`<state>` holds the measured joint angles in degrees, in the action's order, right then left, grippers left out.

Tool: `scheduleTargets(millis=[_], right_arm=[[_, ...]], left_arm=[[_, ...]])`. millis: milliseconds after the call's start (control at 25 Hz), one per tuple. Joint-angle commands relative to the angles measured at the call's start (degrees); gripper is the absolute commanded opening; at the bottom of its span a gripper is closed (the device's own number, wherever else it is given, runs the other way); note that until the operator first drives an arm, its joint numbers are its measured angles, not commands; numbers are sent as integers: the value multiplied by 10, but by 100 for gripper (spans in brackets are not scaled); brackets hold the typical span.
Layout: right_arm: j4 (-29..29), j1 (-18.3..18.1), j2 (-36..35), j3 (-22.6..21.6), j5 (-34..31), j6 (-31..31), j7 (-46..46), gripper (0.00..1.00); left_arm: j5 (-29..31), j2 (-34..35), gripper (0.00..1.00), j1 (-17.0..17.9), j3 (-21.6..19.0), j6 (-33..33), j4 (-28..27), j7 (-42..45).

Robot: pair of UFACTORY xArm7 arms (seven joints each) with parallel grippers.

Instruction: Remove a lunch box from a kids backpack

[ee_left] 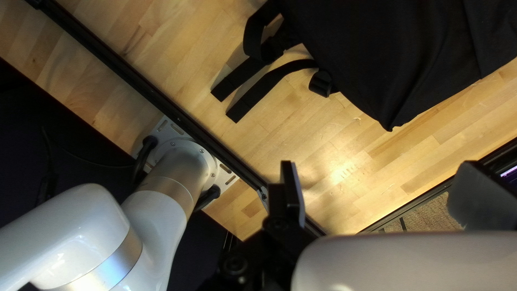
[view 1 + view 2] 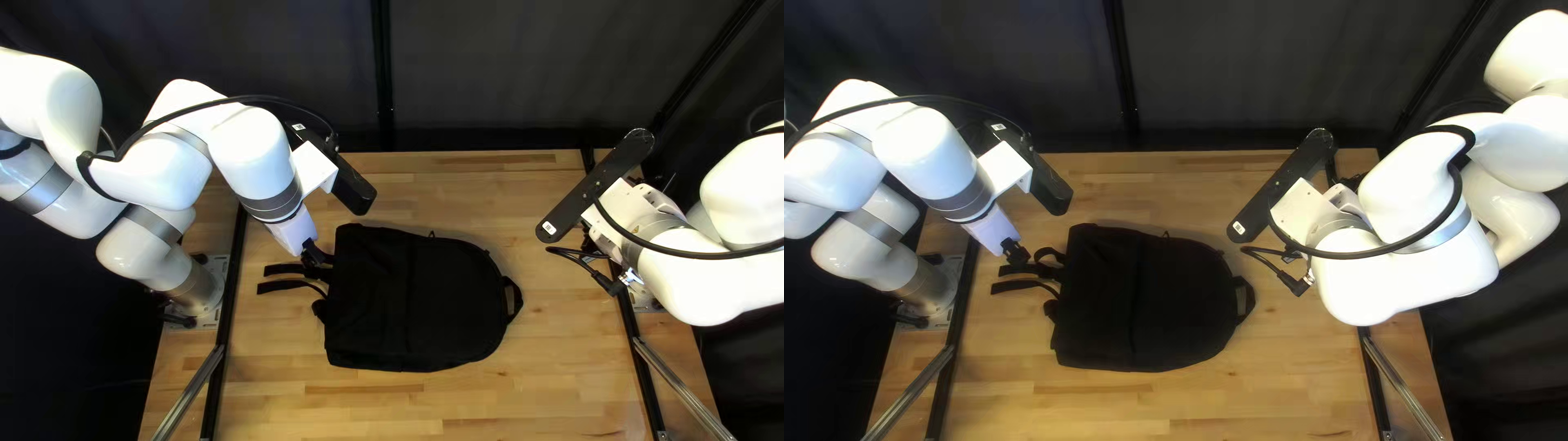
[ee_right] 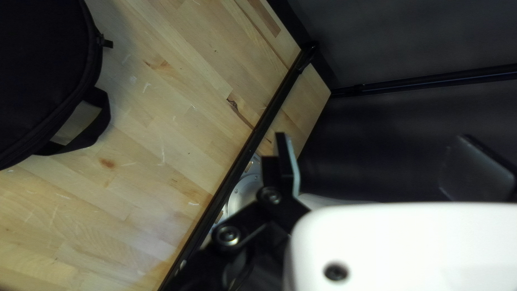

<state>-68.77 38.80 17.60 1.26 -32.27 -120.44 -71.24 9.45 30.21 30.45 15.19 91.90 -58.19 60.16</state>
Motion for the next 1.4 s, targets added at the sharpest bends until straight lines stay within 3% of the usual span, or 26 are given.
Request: scheduleTargets(millis=[40,400,560,800,880,1160,1400], right_arm=[[0,0,0,0,0,0,0,100],[0,0,0,0,0,0,0,100],[0,0,0,0,0,0,0,100],[0,0,0,0,0,0,0,100],[0,0,0,0,0,0,0,100],[0,0,0,0,0,0,0,100],[0,0,0,0,0,0,0,100]], left_arm=[[0,0,100,0,0,0,0,0],[-12,1,100,1,3,-11,9,6],[-22,-29,100,25,-7,-119,79,-6],[-23,-148,100,69,-34,-236,76,-23],[-2,-194,100,86,-55,-272,74,-25],[98,-249,100,109,-88,-354,103,-2],[115,-289,100,109,-88,-395,125,19]])
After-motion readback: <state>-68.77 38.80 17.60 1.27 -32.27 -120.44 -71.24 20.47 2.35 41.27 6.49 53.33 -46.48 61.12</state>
